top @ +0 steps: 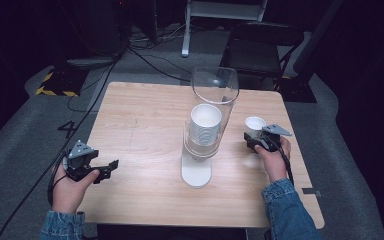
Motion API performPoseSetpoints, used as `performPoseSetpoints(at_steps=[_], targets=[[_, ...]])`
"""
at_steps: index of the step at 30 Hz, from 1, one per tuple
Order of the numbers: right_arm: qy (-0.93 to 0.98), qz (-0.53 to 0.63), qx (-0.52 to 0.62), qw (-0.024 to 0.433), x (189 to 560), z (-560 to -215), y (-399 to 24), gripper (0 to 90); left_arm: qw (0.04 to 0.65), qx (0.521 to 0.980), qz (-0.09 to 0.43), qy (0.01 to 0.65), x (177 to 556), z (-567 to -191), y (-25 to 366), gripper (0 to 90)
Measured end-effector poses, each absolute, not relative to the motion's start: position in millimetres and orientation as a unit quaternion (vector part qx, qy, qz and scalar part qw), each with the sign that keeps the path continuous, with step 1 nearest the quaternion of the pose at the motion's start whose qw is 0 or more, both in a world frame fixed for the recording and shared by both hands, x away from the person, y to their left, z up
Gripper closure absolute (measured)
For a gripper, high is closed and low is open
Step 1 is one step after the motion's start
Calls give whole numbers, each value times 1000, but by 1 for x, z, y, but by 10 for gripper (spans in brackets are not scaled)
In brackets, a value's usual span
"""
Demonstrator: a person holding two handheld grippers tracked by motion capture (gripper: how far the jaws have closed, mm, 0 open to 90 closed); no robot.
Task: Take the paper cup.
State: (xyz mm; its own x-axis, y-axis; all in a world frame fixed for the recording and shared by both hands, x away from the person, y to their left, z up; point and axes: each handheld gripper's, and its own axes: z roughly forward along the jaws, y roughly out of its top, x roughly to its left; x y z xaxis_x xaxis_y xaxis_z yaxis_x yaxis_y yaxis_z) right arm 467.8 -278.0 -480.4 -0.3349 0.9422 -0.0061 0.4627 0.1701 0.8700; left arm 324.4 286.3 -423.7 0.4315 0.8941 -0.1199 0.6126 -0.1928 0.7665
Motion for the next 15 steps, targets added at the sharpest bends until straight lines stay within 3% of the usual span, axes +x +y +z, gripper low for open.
performPoseSetpoints(at_steps=[15], targets=[[727, 381, 500, 276, 469, -493, -278, 314, 389, 753, 177, 500, 326, -424, 285, 176]])
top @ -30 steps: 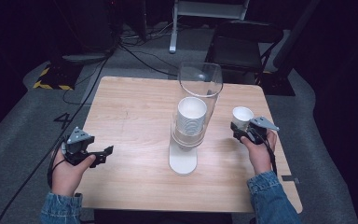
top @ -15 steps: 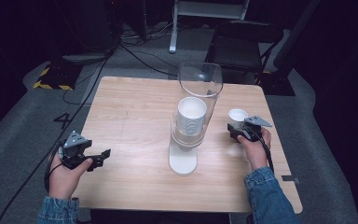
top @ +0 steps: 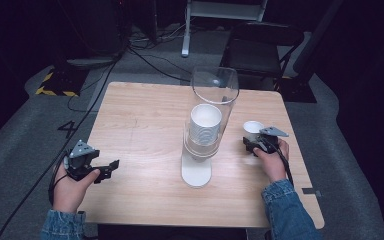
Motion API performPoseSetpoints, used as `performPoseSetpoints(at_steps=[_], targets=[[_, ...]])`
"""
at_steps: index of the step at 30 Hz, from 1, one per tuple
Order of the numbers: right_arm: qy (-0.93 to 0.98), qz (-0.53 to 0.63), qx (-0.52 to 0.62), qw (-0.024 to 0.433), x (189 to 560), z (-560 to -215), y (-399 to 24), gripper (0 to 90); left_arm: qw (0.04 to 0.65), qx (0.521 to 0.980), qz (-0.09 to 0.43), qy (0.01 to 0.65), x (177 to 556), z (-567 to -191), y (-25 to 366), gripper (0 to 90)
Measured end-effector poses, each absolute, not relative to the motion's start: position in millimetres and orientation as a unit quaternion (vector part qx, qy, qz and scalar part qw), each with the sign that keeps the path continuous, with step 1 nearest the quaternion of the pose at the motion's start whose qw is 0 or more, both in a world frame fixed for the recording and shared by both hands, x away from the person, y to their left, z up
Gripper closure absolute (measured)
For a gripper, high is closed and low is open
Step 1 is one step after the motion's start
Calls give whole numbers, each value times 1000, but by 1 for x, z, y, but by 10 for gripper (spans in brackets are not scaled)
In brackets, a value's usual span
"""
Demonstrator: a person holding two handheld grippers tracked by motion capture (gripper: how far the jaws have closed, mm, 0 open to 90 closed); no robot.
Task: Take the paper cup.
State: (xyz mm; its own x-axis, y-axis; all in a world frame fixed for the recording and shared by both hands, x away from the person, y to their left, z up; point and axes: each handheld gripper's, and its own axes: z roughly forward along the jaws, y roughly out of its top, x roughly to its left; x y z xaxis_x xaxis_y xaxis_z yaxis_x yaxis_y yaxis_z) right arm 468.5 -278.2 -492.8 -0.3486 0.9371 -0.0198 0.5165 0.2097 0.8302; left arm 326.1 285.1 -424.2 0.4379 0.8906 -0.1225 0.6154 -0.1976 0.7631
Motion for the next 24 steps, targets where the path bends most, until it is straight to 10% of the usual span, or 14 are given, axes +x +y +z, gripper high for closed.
performPoseSetpoints(at_steps=[24], targets=[[736, 386, 489, 264, 447, -482, -283, 160, 399, 761, 175, 481, 334, -424, 278, 161]])
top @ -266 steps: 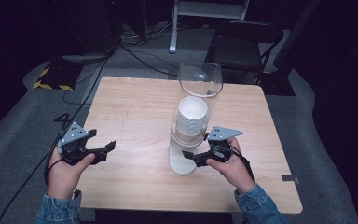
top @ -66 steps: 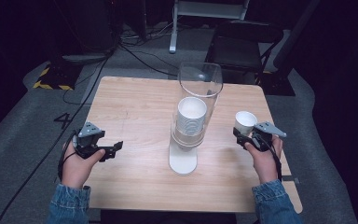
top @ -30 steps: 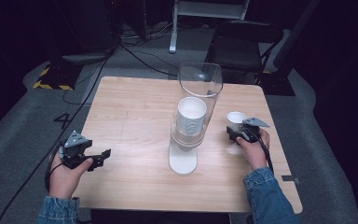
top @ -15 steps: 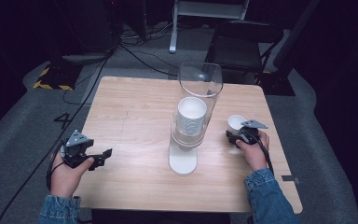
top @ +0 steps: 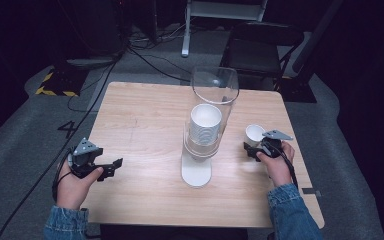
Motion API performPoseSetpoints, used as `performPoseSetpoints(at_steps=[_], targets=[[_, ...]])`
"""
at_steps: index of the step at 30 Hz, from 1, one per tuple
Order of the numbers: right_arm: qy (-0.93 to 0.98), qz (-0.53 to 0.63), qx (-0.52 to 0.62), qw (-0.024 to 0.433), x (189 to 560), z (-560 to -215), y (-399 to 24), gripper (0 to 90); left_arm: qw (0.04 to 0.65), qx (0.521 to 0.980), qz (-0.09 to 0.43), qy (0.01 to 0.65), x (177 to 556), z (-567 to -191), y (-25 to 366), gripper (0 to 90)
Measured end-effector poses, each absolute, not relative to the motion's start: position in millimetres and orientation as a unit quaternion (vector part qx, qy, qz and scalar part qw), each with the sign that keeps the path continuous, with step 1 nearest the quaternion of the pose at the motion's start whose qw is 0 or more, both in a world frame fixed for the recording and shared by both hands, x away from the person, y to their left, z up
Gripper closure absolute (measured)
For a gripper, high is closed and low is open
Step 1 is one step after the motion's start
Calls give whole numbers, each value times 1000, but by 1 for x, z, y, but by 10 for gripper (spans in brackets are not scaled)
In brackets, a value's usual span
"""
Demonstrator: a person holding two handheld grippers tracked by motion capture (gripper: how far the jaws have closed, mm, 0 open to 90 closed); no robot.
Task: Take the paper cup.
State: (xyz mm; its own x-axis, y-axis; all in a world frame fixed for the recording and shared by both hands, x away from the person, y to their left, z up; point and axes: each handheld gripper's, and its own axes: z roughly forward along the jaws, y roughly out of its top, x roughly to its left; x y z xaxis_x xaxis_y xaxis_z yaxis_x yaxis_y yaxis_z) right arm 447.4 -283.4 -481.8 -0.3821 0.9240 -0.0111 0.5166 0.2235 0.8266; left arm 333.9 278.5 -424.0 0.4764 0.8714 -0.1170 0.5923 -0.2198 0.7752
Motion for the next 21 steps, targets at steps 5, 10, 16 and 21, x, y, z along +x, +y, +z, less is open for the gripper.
performPoseSetpoints(at_steps=[5, 10, 16, 21], targets=[[721, 401, 494, 274, 429, -473, -294, 158, 412, 764, 178, 464, 336, -424, 276, 156], [717, 419, 490, 265, 410, -465, -305, 158, 410, 769, 170, 460, 336, -427, 272, 157], [725, 442, 470, 241, 392, -455, -303, 163, 410, 774, 166, 453, 333, -430, 272, 158], [744, 454, 438, 219, 378, -446, -293, 178, 414, 781, 159, 439, 325, -436, 273, 157]])
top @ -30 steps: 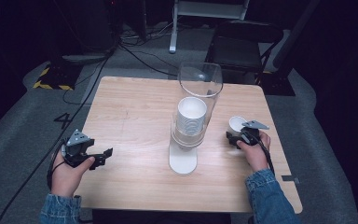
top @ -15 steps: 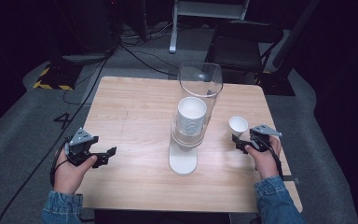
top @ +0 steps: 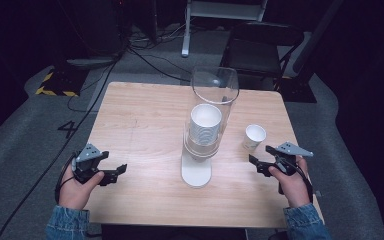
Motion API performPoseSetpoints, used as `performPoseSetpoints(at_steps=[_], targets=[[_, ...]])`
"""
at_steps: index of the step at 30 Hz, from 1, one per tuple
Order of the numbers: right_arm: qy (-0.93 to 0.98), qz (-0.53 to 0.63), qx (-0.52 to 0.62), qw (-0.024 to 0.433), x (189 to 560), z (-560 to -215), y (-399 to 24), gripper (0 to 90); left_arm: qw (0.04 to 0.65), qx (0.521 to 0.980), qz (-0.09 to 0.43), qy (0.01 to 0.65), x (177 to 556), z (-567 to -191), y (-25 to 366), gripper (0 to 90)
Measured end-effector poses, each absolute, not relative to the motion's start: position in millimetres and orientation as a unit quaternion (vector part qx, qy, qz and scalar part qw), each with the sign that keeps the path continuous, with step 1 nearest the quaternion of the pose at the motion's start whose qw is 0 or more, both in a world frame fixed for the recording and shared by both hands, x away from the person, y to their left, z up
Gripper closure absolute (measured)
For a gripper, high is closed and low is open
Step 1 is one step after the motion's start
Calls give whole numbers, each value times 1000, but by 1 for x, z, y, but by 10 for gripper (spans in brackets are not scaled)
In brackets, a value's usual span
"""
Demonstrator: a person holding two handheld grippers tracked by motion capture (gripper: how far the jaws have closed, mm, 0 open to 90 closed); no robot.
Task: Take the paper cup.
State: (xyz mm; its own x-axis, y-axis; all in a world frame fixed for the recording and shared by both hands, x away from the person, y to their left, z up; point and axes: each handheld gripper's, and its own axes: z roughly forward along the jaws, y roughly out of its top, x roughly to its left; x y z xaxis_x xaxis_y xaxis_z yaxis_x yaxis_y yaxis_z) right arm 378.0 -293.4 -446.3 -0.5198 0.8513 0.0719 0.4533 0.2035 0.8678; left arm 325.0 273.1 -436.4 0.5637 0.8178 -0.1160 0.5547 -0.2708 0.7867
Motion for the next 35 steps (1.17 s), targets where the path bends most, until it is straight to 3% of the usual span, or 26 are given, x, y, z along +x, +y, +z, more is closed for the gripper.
performPoseSetpoints(at_steps=[7, 24, 35], targets=[[771, 460, 400, 182, 363, -440, -281, 245, 407, 800, 149, 415, 319, -446, 267, 157], [828, 431, 335, 132, 352, -470, -240, 216, 384, 821, 127, 403, 322, -460, 261, 160], [844, 401, 324, 147, 356, -494, -229, 162, 367, 824, 114, 417, 327, -476, 258, 164]])
